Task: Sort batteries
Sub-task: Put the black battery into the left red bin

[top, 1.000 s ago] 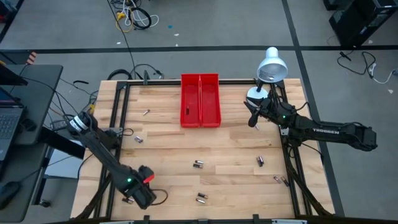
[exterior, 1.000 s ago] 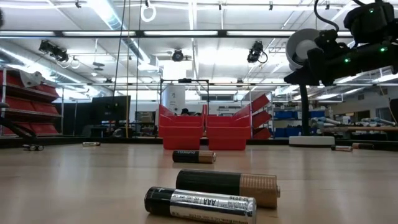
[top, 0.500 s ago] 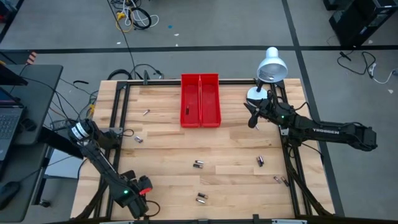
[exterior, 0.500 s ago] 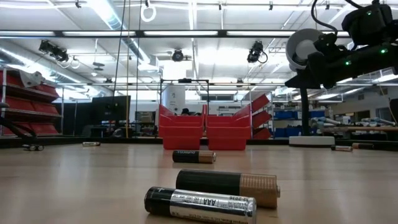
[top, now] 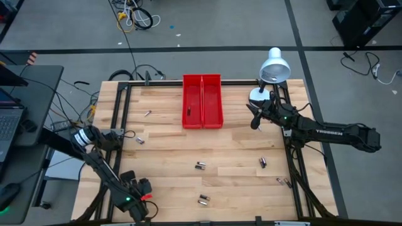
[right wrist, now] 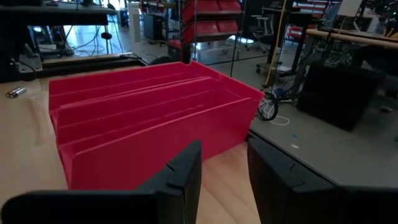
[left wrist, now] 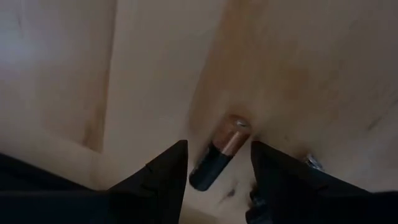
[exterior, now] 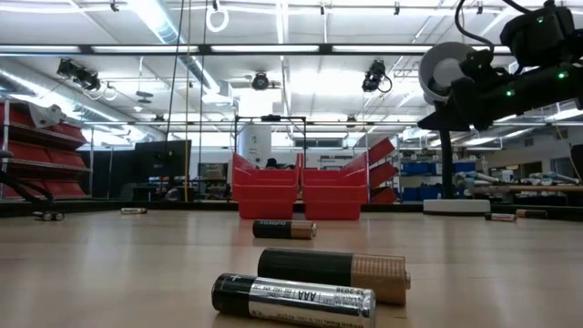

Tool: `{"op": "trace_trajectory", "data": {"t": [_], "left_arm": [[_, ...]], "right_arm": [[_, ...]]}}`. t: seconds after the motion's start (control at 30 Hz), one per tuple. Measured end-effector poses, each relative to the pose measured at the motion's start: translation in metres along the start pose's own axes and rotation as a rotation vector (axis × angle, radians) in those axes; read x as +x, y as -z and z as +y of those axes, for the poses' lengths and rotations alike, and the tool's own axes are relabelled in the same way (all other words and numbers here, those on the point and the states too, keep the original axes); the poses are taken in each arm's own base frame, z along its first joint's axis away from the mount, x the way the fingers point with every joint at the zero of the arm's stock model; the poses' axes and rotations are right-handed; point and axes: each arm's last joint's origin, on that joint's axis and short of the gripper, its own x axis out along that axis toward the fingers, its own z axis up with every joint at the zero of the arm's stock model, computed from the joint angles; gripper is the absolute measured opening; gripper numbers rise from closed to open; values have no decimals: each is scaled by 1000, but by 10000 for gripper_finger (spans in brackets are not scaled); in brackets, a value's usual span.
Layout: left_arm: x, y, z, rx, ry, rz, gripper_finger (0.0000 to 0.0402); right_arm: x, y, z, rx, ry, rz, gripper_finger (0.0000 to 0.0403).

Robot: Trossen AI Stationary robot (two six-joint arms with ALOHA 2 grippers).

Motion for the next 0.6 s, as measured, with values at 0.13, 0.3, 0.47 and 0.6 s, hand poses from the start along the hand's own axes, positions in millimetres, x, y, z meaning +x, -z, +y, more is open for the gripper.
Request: {"op": "trace_trajectory", "data": {"t": [0.13,0.3,0.47,0.6], "left_arm": [[4,-1,-3,1,-7,2,193],[4,-5,-2,-95,-14,-18,174],[4,-15,-1,-144,3,-3,113],[4,-22,2,-183,-7,-16,65]], "right_arm": [[0,1,0,-3,0,12,117],[0,1,0,-4,-1,15,117],[0,2,0,-5,-1,17,117],[0,2,0,-4,-1,21,117]]}}
